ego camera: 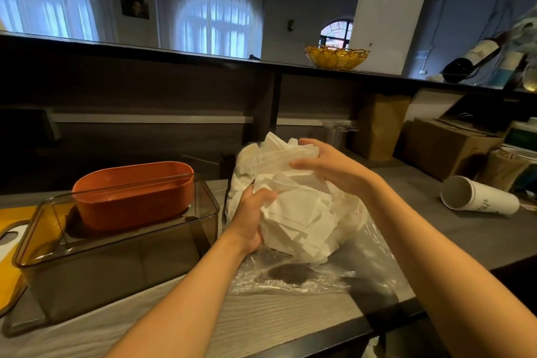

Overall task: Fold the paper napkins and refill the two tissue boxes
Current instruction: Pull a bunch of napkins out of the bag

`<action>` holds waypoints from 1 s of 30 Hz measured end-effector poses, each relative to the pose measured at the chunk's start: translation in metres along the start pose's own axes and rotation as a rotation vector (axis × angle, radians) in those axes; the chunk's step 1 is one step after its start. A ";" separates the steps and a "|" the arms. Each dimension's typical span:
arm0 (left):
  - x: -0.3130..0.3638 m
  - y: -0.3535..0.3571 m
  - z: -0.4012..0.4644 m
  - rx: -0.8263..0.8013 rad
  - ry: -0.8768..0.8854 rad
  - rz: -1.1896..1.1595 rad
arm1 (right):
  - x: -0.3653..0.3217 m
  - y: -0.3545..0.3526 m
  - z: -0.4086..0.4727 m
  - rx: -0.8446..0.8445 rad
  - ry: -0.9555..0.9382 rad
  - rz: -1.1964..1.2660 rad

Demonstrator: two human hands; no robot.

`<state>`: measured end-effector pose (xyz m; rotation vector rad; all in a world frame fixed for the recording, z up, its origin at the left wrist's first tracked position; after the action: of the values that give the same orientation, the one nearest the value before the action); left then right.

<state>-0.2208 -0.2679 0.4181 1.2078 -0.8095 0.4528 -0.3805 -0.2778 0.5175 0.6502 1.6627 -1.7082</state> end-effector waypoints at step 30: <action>0.010 0.010 -0.006 0.051 -0.027 -0.269 | 0.018 0.042 -0.038 -0.055 0.331 0.523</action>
<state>-0.2199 -0.2604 0.4311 1.3510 -0.6494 0.2383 -0.3651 -0.2408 0.4738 1.2673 1.5602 -1.2214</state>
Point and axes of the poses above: each hand's wrist, its own z-axis towards the middle knuckle, its own y-axis out of the palm, x = y × z, the point moved 3 cm from there along z, towards the middle knuckle, and after that the axes turned 11 degrees about -z, right-handed, at the moved point
